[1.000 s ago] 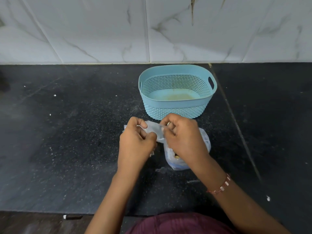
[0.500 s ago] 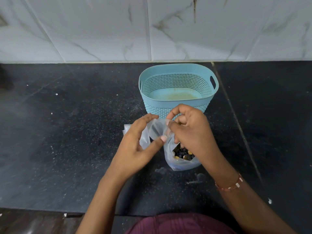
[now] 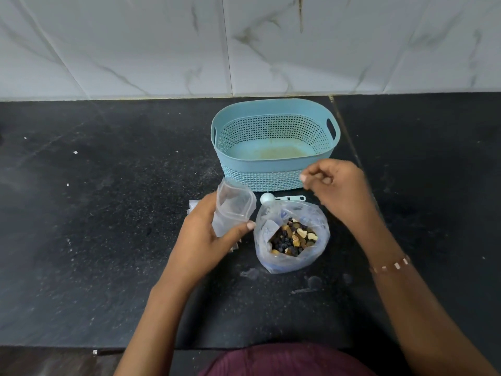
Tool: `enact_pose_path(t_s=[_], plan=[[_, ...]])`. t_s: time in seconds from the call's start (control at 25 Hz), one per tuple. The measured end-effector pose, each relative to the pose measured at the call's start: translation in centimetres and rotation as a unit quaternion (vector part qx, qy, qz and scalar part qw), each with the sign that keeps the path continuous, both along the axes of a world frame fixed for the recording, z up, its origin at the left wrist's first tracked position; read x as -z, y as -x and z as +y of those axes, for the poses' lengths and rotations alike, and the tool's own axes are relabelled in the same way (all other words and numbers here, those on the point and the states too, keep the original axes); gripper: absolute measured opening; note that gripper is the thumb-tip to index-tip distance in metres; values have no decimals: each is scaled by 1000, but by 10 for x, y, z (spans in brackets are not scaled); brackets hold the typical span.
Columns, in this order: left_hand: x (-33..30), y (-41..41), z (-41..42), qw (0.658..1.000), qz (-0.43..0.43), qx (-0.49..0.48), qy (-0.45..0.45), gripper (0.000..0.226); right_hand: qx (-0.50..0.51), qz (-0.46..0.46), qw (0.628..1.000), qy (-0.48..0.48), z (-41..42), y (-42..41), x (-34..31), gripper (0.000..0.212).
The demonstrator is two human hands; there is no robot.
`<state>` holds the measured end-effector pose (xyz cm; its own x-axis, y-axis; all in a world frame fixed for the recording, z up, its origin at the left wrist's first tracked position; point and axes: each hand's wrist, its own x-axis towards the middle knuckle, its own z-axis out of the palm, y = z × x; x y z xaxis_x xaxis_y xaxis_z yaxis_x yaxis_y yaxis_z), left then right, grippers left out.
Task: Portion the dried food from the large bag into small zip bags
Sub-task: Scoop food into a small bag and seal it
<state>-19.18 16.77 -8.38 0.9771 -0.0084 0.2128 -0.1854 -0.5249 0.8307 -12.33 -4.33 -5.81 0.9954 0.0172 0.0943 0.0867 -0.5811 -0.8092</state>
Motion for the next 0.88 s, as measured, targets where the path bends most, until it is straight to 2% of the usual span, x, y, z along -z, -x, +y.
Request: enact_pose_path(t_s=[0.12,0.4,0.68,0.76,0.88], plan=[[2,-2,4,1000,21,4,-8,54,-26,56,991,121,-17,-22,29,9],[-2,-7,2,997,69,26,16,57,-125,96,975,158,-14,-32,51,31],[-1,-7,2,994,82,43,52,59,-150,60,945,284,-19,-35,47,15],[0,-5,1,993,86,48,64,58,-139,50,951,271,-22,-32,48,10],[0,-3,0,992,94,53,61,60,-116,88,967,208,-30,-29,47,10]])
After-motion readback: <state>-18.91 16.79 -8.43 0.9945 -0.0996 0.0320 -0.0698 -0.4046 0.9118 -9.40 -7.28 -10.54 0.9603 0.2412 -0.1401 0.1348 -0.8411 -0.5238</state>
